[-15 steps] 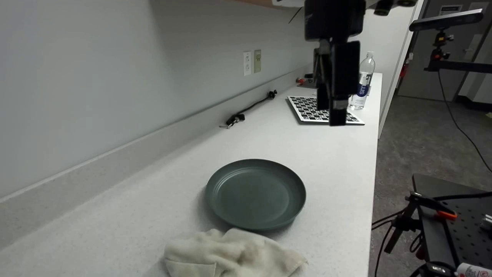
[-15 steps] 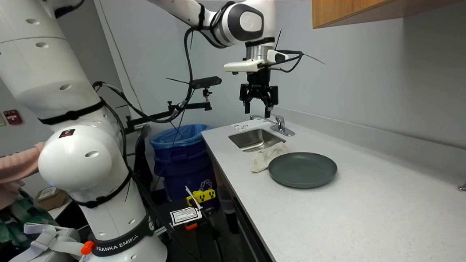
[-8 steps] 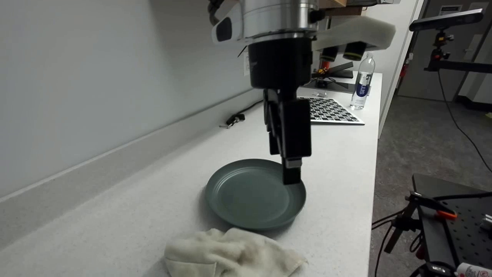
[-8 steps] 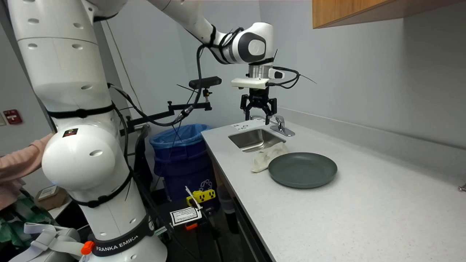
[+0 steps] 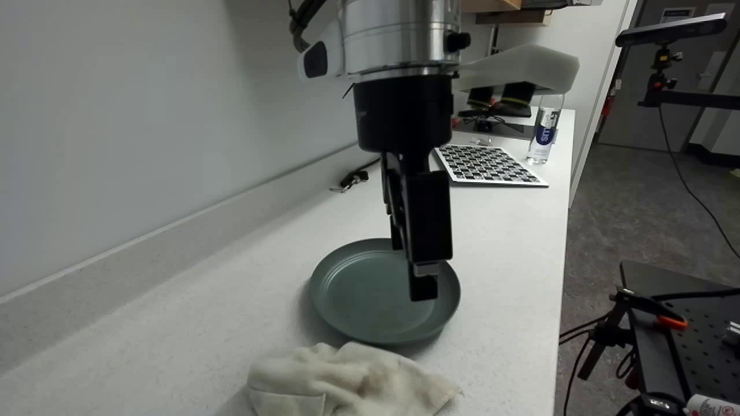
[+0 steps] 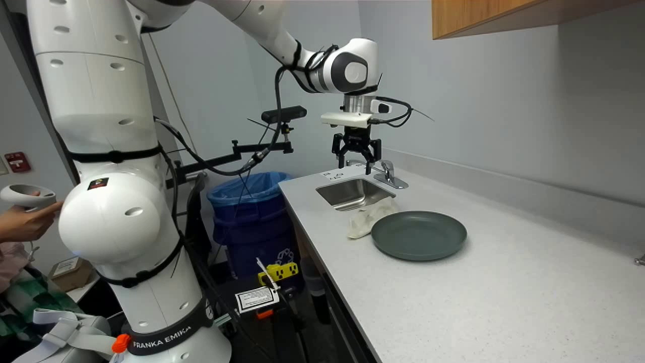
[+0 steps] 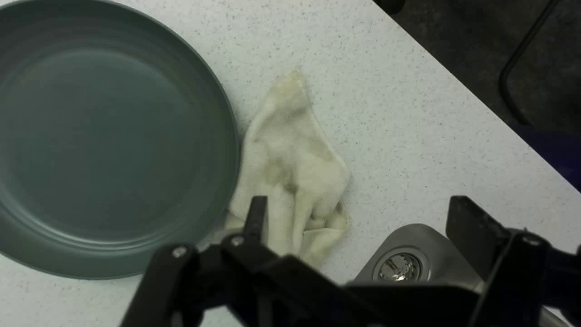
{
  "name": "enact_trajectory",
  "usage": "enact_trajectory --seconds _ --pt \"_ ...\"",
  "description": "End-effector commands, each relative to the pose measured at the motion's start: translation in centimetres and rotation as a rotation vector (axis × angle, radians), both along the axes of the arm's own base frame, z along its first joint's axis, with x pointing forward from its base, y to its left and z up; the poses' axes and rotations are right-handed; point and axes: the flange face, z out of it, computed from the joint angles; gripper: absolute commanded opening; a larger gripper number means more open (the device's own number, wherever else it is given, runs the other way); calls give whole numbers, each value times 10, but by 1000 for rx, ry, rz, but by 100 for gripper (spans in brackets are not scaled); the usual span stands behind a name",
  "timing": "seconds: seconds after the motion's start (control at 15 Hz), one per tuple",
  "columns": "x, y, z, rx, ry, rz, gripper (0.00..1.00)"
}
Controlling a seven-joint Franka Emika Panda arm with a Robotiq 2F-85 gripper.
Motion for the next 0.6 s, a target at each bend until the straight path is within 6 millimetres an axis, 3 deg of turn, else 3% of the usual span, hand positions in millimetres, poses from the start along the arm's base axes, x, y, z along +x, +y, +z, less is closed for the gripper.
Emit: enact_trajectory --seconds 0.0,0.2,0.53 --pt "0 0 1 0 1 0 100" --pt "12 0 -11 -41 -33 20 100" --pt "33 21 -43 -110 -140 136 100"
